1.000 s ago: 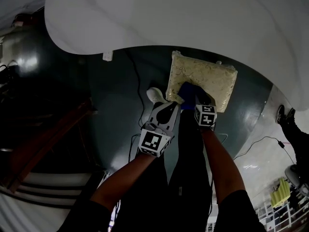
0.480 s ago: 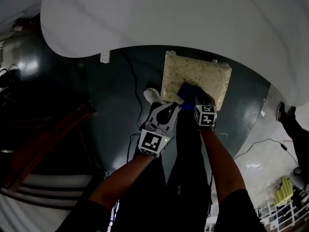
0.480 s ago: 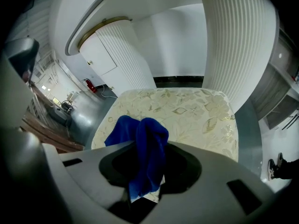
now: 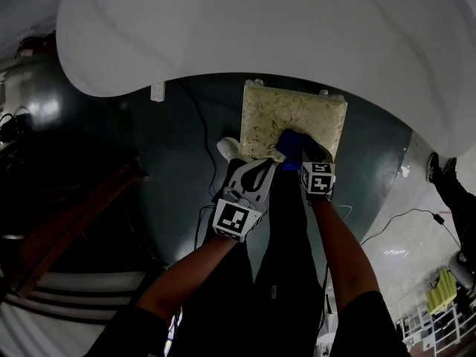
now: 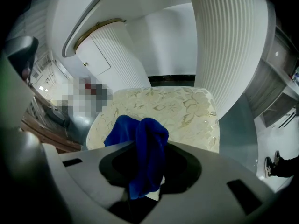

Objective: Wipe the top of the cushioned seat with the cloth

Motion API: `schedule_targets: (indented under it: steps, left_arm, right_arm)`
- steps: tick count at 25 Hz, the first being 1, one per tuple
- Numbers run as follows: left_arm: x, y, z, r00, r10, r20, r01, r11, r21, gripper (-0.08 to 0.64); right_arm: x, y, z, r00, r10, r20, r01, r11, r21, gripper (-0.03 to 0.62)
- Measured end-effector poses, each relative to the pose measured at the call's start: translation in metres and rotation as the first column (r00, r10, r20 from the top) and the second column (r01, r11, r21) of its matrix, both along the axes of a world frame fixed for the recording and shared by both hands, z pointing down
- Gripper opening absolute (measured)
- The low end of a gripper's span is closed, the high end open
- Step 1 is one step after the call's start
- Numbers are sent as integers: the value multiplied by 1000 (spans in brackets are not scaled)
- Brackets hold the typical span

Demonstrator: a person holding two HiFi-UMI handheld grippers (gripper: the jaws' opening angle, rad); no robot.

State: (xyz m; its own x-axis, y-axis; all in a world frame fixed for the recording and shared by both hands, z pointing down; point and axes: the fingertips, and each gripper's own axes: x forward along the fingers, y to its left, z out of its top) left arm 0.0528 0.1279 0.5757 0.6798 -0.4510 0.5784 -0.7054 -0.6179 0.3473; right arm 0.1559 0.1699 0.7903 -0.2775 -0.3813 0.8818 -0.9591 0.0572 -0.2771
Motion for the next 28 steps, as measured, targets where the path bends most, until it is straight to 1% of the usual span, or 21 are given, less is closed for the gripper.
schedule_targets:
  steps: [4,8,16,19,23,28]
  left_arm:
    - [14,1,-3,1000,1,-21,-1,1000,-1,20]
    - [33,-1,-10,999,36,-17,-35,999,15,20]
    - [59,4,-7,998,58,-32,-58,998,-4,20]
    - [65,5,-7,998,64,-27,-64,998,-2,20]
    - [78,8,-8,996,81,-38,-81,997,-6,20]
    - [94,7,-11,994,99,-46,-99,995,-3,20]
  right_arm:
    - [13,4,0,1000,10,-6,-10,1000,-2,123]
    - [28,9,-1,1000,25,-4,-25,1000,-2,123]
    - [58,16,3,999,53,-6,-53,998,15,123]
    - [73,22,5,996,83,-15,-83,997,-2,123]
    - [97,33,10,994,101,-32,-102,995,-14,121]
    - [124,47,19,985,155,-70,-159,986,-58,121]
